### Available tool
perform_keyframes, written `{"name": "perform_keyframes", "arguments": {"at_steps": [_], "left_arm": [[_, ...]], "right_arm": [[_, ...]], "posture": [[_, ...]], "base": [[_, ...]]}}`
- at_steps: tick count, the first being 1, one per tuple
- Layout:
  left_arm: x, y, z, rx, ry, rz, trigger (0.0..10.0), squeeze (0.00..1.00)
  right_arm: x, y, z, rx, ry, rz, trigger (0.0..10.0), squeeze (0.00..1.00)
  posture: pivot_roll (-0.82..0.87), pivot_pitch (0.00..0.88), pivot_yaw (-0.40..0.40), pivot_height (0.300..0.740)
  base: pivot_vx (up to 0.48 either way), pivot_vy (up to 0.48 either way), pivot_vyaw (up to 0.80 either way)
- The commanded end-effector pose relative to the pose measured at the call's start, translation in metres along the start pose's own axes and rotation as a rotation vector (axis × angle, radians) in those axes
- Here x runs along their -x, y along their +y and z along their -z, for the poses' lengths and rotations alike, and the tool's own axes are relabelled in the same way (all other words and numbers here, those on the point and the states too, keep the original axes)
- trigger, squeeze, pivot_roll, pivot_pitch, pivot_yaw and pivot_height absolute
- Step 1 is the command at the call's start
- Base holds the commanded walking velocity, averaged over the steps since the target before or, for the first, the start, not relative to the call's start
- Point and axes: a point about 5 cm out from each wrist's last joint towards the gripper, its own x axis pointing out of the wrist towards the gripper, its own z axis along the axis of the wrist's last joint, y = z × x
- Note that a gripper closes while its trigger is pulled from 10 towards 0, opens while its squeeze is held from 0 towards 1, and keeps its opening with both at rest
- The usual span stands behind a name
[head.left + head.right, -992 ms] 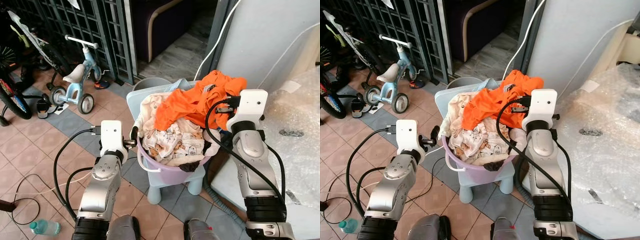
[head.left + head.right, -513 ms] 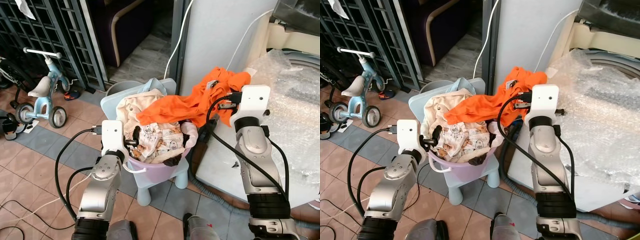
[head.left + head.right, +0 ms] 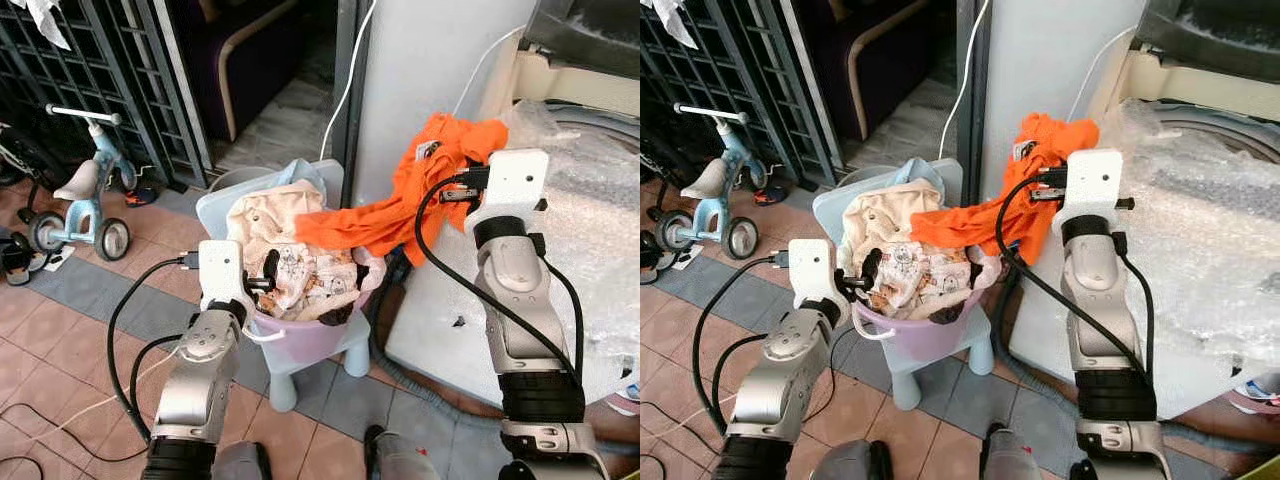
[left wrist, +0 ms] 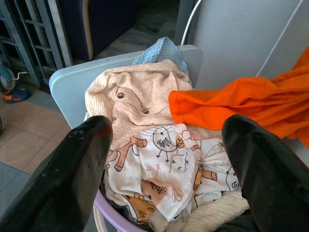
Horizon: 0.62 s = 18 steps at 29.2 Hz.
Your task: Clothes washing
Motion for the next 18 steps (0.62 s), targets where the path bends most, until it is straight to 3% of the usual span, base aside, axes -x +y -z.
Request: {"name": "perform_keyframes", "arguments": {"at_steps": [1, 14, 18], "left_arm": [[0.001, -0.002, -0.001, 0.006, -0.011, 0.01, 10.0, 0.0], [0.0, -0.002, -0.001, 0.008, -0.009, 0.012, 10.0, 0.0], [0.0, -0.002, -0.003, 0.029, -0.031, -0.001, 10.0, 0.0]], "right_arm": [[-0.004, 0.0, -0.011, -0.002, -0.045, 0.001, 10.0, 0.0], [-0.007, -0.003, -0.015, 0.013, -0.067, 0.01, 10.0, 0.0], [-0.016, -0.012, -0.028, 0.062, -0.124, 0.029, 10.0, 0.0]], "posture": [[-0.02, 0.066, 0.035, 0.74], [-0.02, 0.064, 0.035, 0.74], [-0.02, 0.068, 0.035, 0.74]], "base": [[0.0, -0.458, 0.0], [0.0, -0.458, 0.0], [0.0, 0.0, 0.0]]}}
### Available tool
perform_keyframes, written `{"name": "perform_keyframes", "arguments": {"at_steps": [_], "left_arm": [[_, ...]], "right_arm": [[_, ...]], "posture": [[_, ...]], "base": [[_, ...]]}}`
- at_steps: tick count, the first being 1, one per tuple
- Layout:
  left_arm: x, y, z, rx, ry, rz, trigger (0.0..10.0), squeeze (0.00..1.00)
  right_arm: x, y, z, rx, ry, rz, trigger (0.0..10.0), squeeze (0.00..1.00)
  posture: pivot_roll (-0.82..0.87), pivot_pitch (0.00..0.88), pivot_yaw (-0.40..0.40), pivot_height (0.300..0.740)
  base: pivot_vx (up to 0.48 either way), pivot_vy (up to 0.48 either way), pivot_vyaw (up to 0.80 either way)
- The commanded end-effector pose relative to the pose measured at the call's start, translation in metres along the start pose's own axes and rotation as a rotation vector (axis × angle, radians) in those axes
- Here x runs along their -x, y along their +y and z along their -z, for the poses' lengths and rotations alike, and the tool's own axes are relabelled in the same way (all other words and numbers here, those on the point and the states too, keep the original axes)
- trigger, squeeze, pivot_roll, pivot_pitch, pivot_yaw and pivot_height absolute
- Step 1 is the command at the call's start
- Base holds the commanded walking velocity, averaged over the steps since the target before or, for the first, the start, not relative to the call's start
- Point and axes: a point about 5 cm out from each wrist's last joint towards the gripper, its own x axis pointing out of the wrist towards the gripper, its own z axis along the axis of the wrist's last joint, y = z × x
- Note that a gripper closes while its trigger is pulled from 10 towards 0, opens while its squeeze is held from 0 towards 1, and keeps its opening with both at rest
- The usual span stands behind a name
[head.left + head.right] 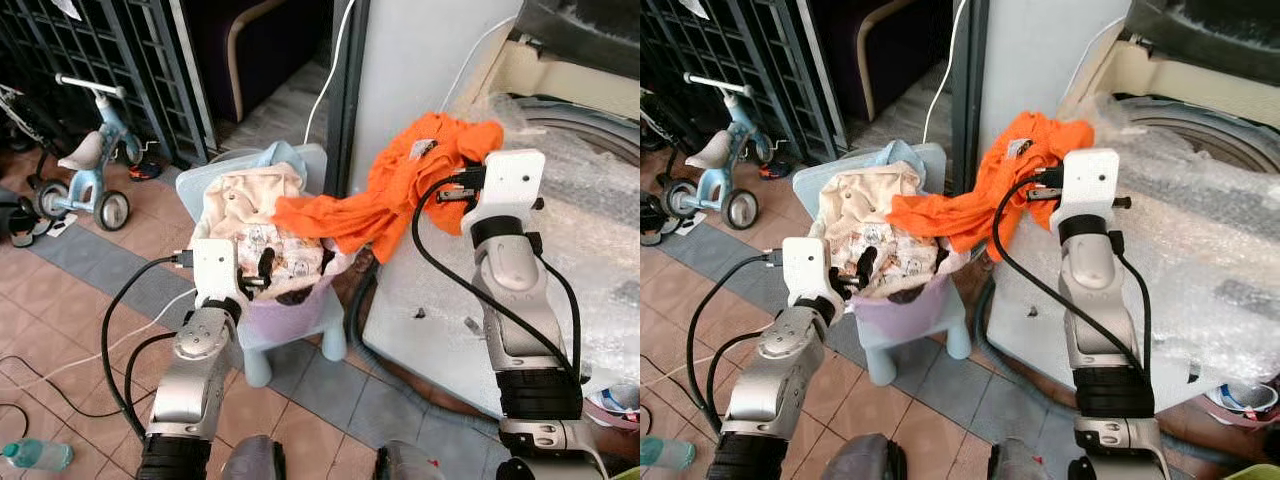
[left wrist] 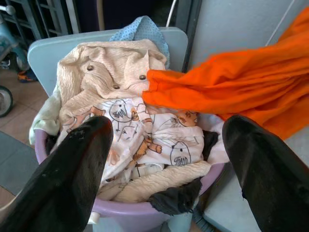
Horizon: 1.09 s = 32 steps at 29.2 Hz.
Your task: Clothes washing
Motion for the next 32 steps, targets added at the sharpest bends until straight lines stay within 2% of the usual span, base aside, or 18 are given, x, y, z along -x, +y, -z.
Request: {"name": "perform_keyframes", "arguments": {"at_steps": [1, 3, 5, 10, 11, 14, 25, 32], "left_arm": [[0.0, -0.005, -0.003, 0.018, -0.022, 0.012, 10.0, 0.0], [0.0, -0.005, -0.004, 0.023, -0.027, 0.01, 10.0, 0.0], [0.0, -0.005, -0.004, 0.023, -0.027, 0.01, 10.0, 0.0], [0.002, -0.006, -0.008, 0.045, -0.056, 0.06, 10.0, 0.0], [0.002, -0.006, -0.008, 0.045, -0.056, 0.06, 10.0, 0.0], [0.002, -0.007, -0.009, 0.049, -0.061, 0.066, 10.0, 0.0], [0.003, -0.006, -0.008, 0.063, -0.056, 0.064, 10.0, 0.0], [0.005, -0.004, -0.003, 0.067, -0.032, 0.065, 10.0, 0.0]], "right_arm": [[-0.009, -0.014, -0.016, 0.022, -0.075, 0.052, 10.0, 0.0], [-0.015, -0.024, -0.02, 0.031, -0.089, 0.08, 10.0, 0.0], [-0.015, -0.024, -0.02, 0.031, -0.089, 0.08, 10.0, 0.0], [-0.036, -0.054, -0.032, 0.066, -0.117, 0.16, 10.0, 0.0], [-0.036, -0.054, -0.032, 0.066, -0.117, 0.16, 10.0, 0.0], [-0.051, -0.066, -0.046, 0.088, -0.162, 0.169, 10.0, 0.0], [-0.065, -0.06, -0.06, 0.12, -0.212, 0.093, 10.0, 0.0], [-0.078, -0.043, -0.071, 0.125, -0.257, -0.028, 10.0, 0.0]], "posture": [[-0.02, 0.068, 0.035, 0.74], [-0.02, 0.07, 0.035, 0.74], [-0.02, 0.07, 0.035, 0.74], [-0.02, 0.067, 0.036, 0.74], [-0.02, 0.067, 0.036, 0.74], [-0.02, 0.065, 0.037, 0.74], [-0.01, 0.056, 0.033, 0.74], [-0.02, 0.041, 0.037, 0.74]], "base": [[0.0, 0.0, 0.0], [0.0, 0.0, 0.0], [0.0, 0.0, 0.0], [0.113, 0.0, -0.58], [0.289, 0.0, -0.8], [0.366, 0.0, -0.35], [0.46, 0.0, 0.0], [0.375, 0.297, 0.0]]}}
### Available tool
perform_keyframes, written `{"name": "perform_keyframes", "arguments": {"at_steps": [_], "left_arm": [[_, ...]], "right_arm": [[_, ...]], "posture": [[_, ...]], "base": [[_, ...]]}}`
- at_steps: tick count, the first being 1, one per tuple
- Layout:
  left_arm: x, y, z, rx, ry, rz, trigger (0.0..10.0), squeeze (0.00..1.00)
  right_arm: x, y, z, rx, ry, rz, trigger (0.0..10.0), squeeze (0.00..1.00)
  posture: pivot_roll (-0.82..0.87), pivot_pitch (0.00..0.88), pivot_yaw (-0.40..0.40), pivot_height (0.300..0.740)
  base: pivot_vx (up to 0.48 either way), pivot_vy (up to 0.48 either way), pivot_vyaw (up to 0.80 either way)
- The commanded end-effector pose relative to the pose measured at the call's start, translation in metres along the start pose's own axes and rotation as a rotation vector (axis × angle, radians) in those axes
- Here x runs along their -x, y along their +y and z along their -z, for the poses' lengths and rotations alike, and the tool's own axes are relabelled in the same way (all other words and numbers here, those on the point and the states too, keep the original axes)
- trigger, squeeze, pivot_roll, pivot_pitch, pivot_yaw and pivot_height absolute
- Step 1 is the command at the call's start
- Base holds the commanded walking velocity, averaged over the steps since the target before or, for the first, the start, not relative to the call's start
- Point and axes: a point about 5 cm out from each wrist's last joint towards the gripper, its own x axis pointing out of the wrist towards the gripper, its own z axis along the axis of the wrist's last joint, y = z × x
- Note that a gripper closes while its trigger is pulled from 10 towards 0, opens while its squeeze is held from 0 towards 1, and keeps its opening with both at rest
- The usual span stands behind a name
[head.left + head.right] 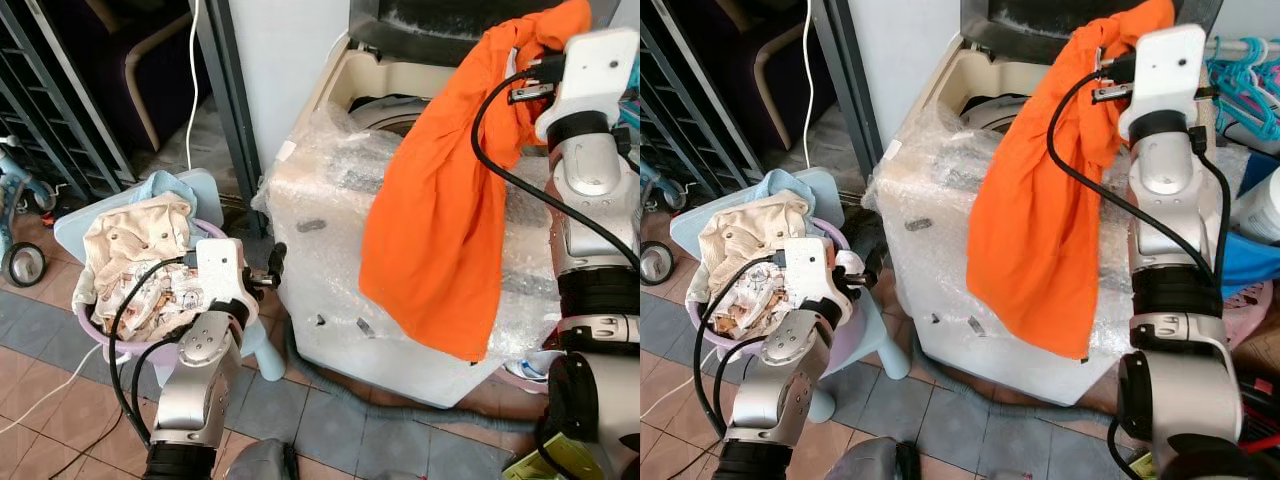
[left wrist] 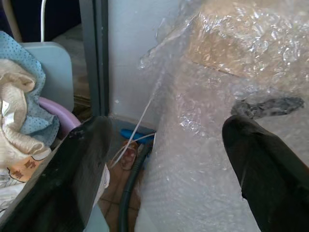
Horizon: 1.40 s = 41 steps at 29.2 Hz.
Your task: Clothes washing
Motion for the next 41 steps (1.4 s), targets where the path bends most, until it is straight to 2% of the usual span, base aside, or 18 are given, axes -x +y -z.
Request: {"name": "perform_keyframes", "arguments": {"at_steps": [1, 3, 5, 6, 7, 8, 10, 11, 14, 15, 17, 18, 21, 22, 24, 29, 35, 41], "left_arm": [[0.0, -0.005, -0.003, -0.013, -0.014, 0.026, 10.0, 0.0], [0.001, -0.005, -0.003, -0.017, -0.011, 0.026, 10.0, 0.0], [0.0, -0.005, -0.002, -0.025, -0.006, 0.025, 10.0, 0.0], [0.0, -0.004, -0.002, -0.031, -0.004, 0.027, 10.0, 0.0], [0.0, -0.004, -0.002, -0.036, -0.005, 0.028, 10.0, 0.0], [0.0, -0.004, -0.002, -0.043, -0.005, 0.026, 10.0, 0.0], [0.0, -0.004, -0.002, -0.043, -0.005, 0.026, 10.0, 0.0], [0.001, -0.004, -0.002, -0.045, -0.005, 0.024, 10.0, 0.0], [0.001, -0.004, -0.001, -0.039, -0.001, 0.021, 10.0, 0.0], [0.001, -0.004, 0.0, -0.036, 0.0, 0.019, 10.0, 0.0], [0.003, -0.004, 0.002, -0.035, 0.007, 0.008, 10.0, 0.0], [0.003, -0.004, 0.002, -0.036, 0.007, 0.005, 10.0, 0.0], [0.003, -0.003, 0.002, -0.035, 0.008, 0.001, 10.0, 0.0], [0.003, -0.003, 0.003, -0.035, 0.01, 0.0, 10.0, 0.0], [0.002, -0.003, 0.003, -0.04, 0.012, 0.005, 10.0, 0.0], [0.001, -0.003, 0.004, -0.042, 0.016, 0.007, 10.0, 0.0], [-0.003, -0.002, 0.003, -0.05, 0.016, 0.007, 10.0, 0.0], [-0.002, -0.001, 0.005, -0.05, 0.012, -0.01, 10.0, 0.0]], "right_arm": [[-0.002, -0.009, -0.003, 0.004, -0.016, 0.013, 10.0, 0.0], [-0.01, -0.009, -0.007, 0.01, -0.02, 0.011, 10.0, 0.0], [-0.021, -0.016, -0.012, -0.023, -0.007, 0.055, 10.0, 0.0], [-0.032, -0.028, -0.022, -0.053, -0.02, 0.123, 10.0, 0.0], [-0.036, -0.034, -0.027, -0.049, -0.03, 0.157, 10.0, 0.0], [-0.038, -0.042, -0.033, -0.029, -0.05, 0.203, 10.0, 0.0], [-0.038, -0.042, -0.033, -0.029, -0.05, 0.203, 10.0, 0.0], [-0.041, -0.049, -0.04, 0.007, -0.074, 0.239, 10.0, 0.0], [-0.041, -0.048, -0.038, 0.037, -0.067, 0.222, 10.0, 0.0], [-0.04, -0.043, -0.032, 0.038, -0.048, 0.192, 10.0, 0.0], [-0.033, -0.025, -0.006, 0.078, 0.066, 0.085, 10.0, 0.0], [-0.023, -0.009, 0.017, 0.053, 0.167, -0.006, 10.0, 0.0], [-0.009, 0.004, 0.044, 0.038, 0.304, -0.102, 10.0, 0.0], [-0.005, 0.006, 0.049, 0.02, 0.327, -0.115, 10.0, 1.0], [0.004, 0.008, 0.059, -0.016, 0.355, -0.154, 10.0, 1.0], [0.01, 0.002, 0.064, 0.004, 0.359, -0.172, 10.0, 1.0], [0.003, -0.01, 0.039, -0.025, 0.182, -0.154, 10.0, 1.0], [0.008, -0.007, 0.025, -0.023, 0.064, -0.191, 10.0, 1.0]], "posture": [[-0.02, 0.039, 0.039, 0.74], [-0.02, 0.036, 0.041, 0.74], [-0.02, 0.042, 0.044, 0.74], [-0.01, 0.038, 0.042, 0.74], [-0.01, 0.036, 0.041, 0.74], [-0.01, 0.033, 0.039, 0.74], [-0.01, 0.033, 0.039, 0.74], [-0.01, 0.029, 0.029, 0.74], [-0.01, 0.034, 0.025, 0.74], [-0.01, 0.03, 0.024, 0.74], [0.0, 0.025, 0.018, 0.74], [0.0, 0.03, 0.016, 0.74], [-0.01, 0.025, 0.02, 0.74], [-0.01, 0.026, 0.02, 0.74], [-0.01, 0.022, 0.019, 0.74], [-0.02, 0.01, 0.022, 0.74], [-0.02, 0.007, 0.035, 0.74], [-0.01, 0.009, 0.026, 0.74]], "base": [[0.36, 0.319, 0.0], [0.354, 0.322, 0.0], [0.156, 0.182, 0.0], [0.0, 0.0, 0.0], [0.0, 0.0, 0.0], [0.0, 0.0, 0.0], [0.0, 0.0, 0.0], [0.0, 0.0, 0.0], [0.0, 0.0, 0.0], [0.0, 0.0, 0.0], [0.0, 0.0, 0.0], [0.0, 0.0, 0.0], [0.0, 0.0, 0.0], [0.0, 0.0, 0.0], [0.0, 0.0, 0.0], [0.0, 0.0, 0.0], [0.0, 0.0, 0.0], [0.0, 0.0, 0.0]]}}
